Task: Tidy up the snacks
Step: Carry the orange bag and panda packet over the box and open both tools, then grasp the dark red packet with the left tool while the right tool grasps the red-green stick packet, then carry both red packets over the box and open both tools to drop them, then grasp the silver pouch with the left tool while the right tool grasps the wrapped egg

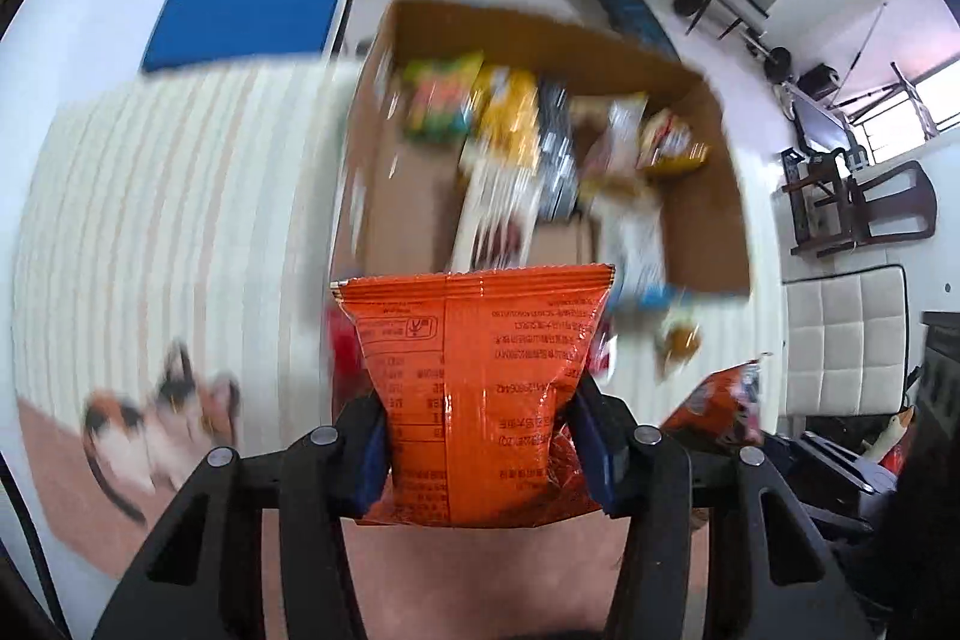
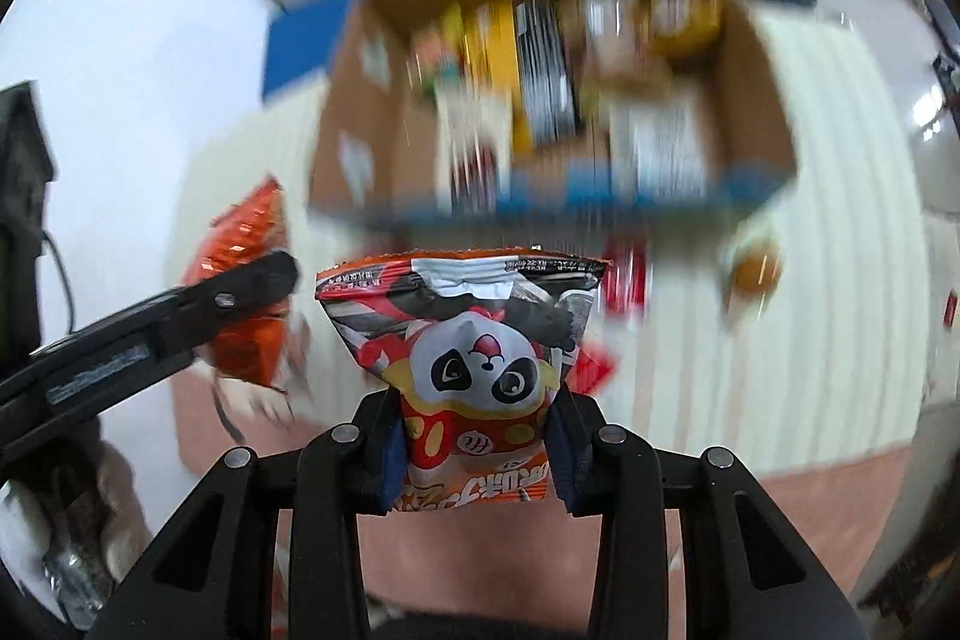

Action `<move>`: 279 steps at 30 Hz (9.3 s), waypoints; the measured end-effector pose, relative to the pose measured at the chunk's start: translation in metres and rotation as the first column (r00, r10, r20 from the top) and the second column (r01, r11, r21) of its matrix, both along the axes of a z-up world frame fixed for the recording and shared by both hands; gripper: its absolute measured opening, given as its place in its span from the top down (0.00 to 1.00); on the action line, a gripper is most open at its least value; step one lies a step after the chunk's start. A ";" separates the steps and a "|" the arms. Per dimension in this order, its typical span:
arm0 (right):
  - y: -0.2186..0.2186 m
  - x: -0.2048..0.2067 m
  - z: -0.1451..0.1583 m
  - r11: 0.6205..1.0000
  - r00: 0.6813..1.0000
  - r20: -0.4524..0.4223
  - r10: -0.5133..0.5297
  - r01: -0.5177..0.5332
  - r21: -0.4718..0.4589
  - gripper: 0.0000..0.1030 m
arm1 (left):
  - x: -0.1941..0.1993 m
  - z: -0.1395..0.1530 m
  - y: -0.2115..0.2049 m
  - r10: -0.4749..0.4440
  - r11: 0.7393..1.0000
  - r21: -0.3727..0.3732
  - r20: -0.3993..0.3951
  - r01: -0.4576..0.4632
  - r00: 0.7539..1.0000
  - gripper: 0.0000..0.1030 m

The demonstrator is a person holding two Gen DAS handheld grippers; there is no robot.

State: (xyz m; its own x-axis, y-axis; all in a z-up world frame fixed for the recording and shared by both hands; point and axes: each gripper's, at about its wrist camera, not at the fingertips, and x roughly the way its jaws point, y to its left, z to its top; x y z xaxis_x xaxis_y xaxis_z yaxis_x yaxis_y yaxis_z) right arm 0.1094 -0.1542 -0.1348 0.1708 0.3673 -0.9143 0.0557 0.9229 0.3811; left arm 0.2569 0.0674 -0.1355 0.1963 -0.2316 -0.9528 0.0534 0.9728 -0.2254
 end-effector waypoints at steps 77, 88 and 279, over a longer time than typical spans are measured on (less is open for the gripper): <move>0.110 0.007 -0.178 0.829 0.908 -0.109 0.406 -0.416 -0.373 0.08 | -0.064 -0.191 0.067 0.169 0.958 0.264 -0.206 -0.112 0.964 0.19; 0.087 0.001 -0.190 0.921 0.968 -0.181 0.174 -0.225 -0.317 0.33 | -0.044 -0.226 0.055 0.104 0.968 0.249 -0.278 -0.033 0.955 0.16; -0.078 -0.073 -0.141 0.966 0.972 -0.003 -0.235 0.233 -0.116 0.47 | -0.060 -0.221 -0.004 0.421 0.900 0.211 -0.202 -0.380 0.884 0.09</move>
State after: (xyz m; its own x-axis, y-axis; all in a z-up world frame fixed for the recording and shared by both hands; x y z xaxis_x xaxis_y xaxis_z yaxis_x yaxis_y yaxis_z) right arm 0.0360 -0.2319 -0.2757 0.2246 0.2122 -0.9511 0.2806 0.9206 0.2716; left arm 0.1971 0.0636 -0.3562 0.0037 -0.0210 -0.9998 -0.3837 0.9232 -0.0208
